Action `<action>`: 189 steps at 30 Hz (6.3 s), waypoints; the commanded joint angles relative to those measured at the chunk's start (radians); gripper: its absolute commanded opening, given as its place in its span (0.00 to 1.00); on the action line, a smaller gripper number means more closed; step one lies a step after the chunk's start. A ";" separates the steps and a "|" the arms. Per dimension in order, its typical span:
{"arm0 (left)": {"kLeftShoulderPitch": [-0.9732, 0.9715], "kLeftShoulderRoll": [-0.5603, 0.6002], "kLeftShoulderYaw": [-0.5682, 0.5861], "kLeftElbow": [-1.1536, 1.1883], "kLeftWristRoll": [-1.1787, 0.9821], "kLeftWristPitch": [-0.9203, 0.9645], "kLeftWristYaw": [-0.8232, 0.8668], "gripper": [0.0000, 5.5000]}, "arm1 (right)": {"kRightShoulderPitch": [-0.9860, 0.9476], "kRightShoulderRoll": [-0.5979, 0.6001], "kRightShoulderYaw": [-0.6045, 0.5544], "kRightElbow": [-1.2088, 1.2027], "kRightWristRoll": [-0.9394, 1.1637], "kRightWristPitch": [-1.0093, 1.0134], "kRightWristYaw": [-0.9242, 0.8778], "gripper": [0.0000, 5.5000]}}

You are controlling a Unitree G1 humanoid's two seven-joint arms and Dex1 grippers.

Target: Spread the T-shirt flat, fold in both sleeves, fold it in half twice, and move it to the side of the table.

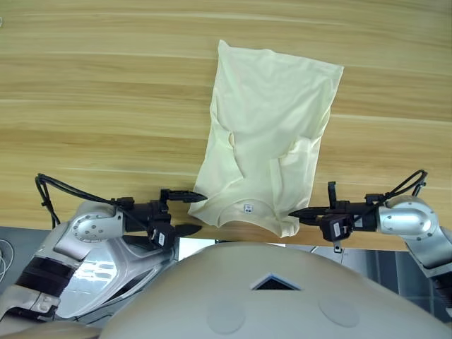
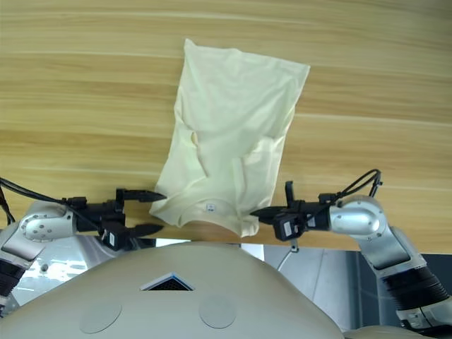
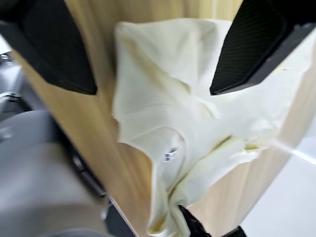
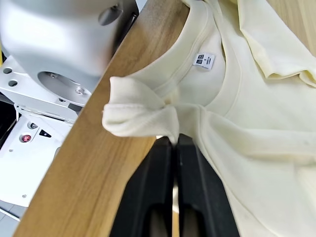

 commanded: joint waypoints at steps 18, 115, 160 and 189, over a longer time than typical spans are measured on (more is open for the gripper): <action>0.006 0.082 -0.073 0.019 0.119 0.021 0.061 0.76 | -0.009 -0.005 -0.001 0.005 0.008 0.005 -0.007 0.00; 0.023 0.127 -0.042 -0.070 -0.141 0.043 0.022 0.01 | 0.045 -0.047 -0.059 -0.143 0.166 0.003 0.021 0.00; -0.973 -0.386 0.006 0.801 0.114 0.152 0.264 0.01 | -0.412 0.327 -0.179 0.112 0.054 0.318 -0.381 0.00; -1.210 -0.658 -0.178 1.399 0.436 0.362 0.776 0.28 | -0.538 0.384 -0.075 0.443 -0.224 0.487 -0.501 0.00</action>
